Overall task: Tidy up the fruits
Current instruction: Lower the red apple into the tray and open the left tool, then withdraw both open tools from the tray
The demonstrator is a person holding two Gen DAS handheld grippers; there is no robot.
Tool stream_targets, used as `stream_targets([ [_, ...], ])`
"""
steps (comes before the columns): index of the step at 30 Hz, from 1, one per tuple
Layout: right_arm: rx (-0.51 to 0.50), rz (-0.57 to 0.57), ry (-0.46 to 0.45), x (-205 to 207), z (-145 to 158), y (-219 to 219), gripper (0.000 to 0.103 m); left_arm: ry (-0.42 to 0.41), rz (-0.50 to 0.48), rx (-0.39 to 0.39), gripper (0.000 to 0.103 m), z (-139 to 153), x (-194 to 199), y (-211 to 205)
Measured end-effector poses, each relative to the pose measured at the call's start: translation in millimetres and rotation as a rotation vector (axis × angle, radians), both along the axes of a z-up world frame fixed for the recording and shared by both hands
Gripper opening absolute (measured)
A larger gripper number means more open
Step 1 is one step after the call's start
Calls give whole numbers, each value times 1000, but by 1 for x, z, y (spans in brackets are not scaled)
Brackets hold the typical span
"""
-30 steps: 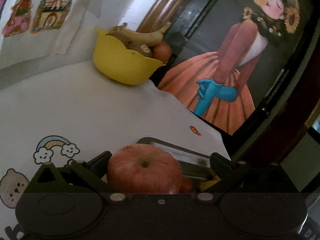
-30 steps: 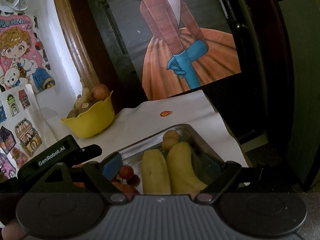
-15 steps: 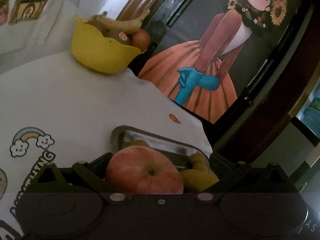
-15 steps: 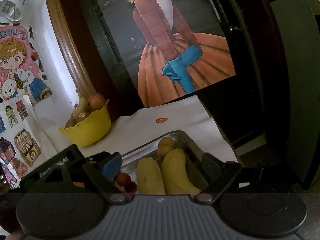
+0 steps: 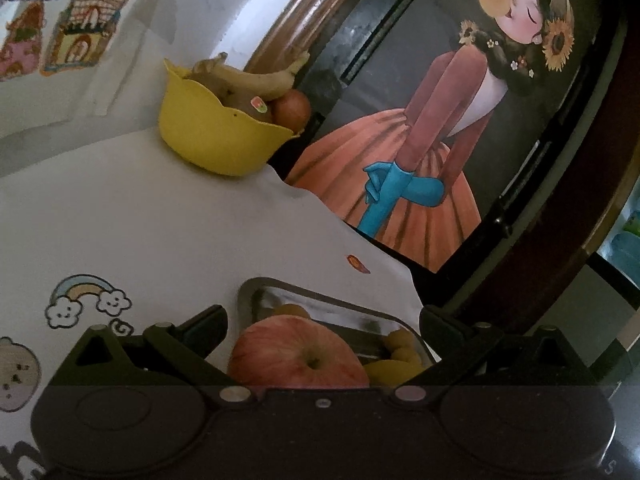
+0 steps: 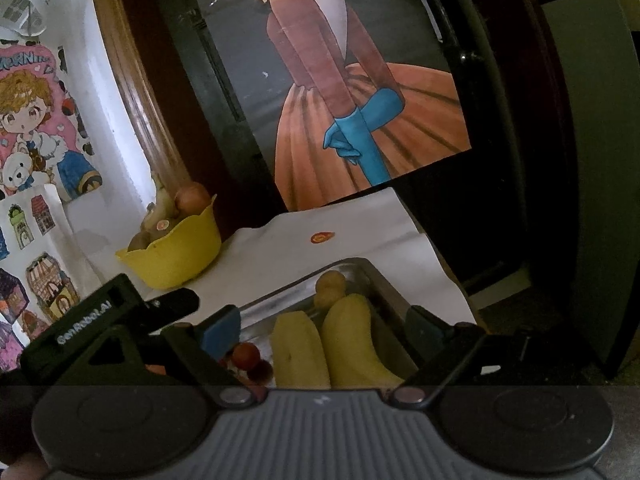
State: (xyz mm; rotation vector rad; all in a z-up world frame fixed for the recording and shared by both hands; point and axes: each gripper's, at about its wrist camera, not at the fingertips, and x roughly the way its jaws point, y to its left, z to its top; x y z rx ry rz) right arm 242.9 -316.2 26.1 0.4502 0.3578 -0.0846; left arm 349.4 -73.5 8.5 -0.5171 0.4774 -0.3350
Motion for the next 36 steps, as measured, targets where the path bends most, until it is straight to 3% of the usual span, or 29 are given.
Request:
stream_targets([
  [13,-94,12,-10,-36,14,6,97,-21,46,13,102,14,-52,30],
  [36,-240,72,-108,-135,31,26,103,-100,104,189,102,35,-181,57],
])
